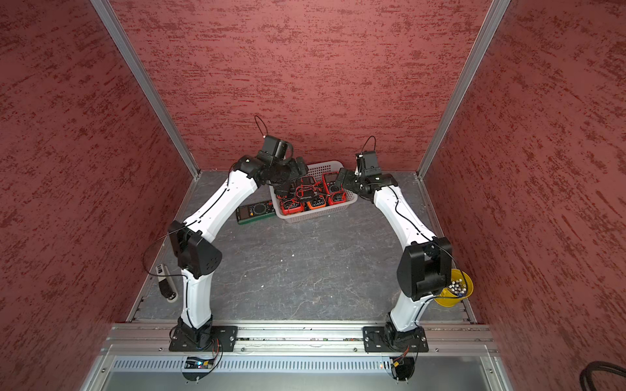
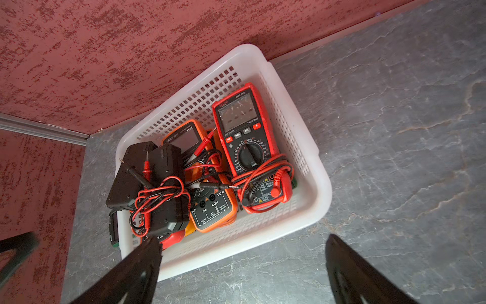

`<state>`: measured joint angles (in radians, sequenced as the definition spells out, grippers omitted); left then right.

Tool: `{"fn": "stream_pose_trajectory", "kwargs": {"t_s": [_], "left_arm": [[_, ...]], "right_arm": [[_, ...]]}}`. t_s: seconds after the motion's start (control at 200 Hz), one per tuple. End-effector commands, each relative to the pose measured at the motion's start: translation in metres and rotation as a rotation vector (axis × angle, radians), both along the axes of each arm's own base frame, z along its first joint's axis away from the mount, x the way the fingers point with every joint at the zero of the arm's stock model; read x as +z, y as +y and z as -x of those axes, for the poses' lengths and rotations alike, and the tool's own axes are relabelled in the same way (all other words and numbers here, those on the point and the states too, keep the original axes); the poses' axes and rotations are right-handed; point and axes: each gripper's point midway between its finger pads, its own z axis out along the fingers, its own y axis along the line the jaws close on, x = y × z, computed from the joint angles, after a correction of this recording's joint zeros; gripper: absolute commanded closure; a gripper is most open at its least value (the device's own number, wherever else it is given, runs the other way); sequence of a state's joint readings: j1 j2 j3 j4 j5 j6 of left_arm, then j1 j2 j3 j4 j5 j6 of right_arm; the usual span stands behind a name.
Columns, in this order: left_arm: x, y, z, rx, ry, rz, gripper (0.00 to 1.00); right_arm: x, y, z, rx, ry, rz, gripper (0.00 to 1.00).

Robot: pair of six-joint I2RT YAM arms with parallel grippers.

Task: Put the multimeter into the basket
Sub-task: Place the multimeter in the basket.

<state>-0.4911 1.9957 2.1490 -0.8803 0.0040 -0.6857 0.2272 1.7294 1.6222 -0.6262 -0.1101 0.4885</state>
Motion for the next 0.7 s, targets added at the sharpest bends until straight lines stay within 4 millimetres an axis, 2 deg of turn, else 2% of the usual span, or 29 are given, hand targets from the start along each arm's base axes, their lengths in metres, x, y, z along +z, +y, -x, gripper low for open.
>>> {"fn": "stream_pose_trajectory", "kwargs": {"t_s": [0.0,0.14,0.225,0.336,0.451,0.691], "left_arm": [[-0.013,0.049,-0.008,0.06,0.008,-0.035,0.0],[-0.041,0.126,-0.009,0.151,0.066,-0.044,0.0],[-0.063,0.164,-0.014,0.186,0.115,-0.026,0.0],[-0.096,0.197,-0.029,0.177,0.188,0.018,0.02],[-0.129,0.21,-0.053,0.133,0.235,0.084,0.09],[-0.169,0.208,-0.093,0.069,0.27,0.113,0.33]], "right_arm": [[0.034,-0.003,0.005,0.006,-0.073,0.0,0.01],[0.036,0.001,0.009,0.006,-0.076,0.017,0.01],[0.038,0.003,0.012,0.0,-0.079,0.03,0.01],[0.041,0.004,0.014,-0.013,-0.082,0.038,0.01],[0.046,0.006,0.018,-0.028,-0.089,0.041,0.01],[0.046,0.013,0.028,-0.049,-0.079,0.057,0.01]]}}
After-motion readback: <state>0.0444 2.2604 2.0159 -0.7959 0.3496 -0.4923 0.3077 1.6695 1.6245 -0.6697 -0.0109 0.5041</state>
